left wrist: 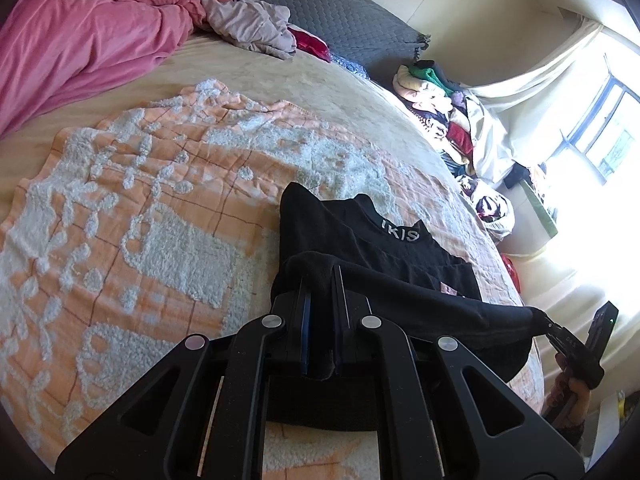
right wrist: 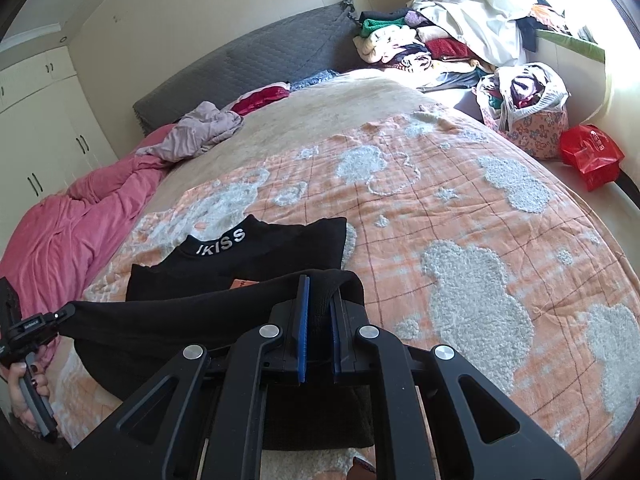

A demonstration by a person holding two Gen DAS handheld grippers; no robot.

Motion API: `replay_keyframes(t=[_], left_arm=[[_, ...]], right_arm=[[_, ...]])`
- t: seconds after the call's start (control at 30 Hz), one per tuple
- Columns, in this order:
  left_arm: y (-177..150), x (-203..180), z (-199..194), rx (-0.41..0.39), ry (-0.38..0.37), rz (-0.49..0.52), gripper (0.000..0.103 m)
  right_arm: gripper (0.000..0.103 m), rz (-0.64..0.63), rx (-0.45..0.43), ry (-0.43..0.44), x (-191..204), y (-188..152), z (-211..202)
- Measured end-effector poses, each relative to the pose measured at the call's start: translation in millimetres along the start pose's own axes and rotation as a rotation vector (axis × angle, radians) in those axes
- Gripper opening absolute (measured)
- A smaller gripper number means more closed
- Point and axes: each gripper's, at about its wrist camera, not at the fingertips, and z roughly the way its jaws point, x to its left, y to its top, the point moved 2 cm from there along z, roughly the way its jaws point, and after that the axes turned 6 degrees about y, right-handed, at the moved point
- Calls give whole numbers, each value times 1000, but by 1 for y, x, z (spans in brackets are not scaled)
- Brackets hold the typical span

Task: Fold small clothes
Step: 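Lay the folded hem on the shirt and open both tools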

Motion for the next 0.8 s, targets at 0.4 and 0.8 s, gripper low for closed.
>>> replay_keyframes(t=[0.4, 0.8], left_arm=[[-4, -2, 7, -41, 117, 76, 35], [-65, -71, 15, 82, -4, 355, 33]], right_arm=[[40, -43, -61, -86, -4, -3, 4], [33, -306, 69, 84, 58, -48, 10]])
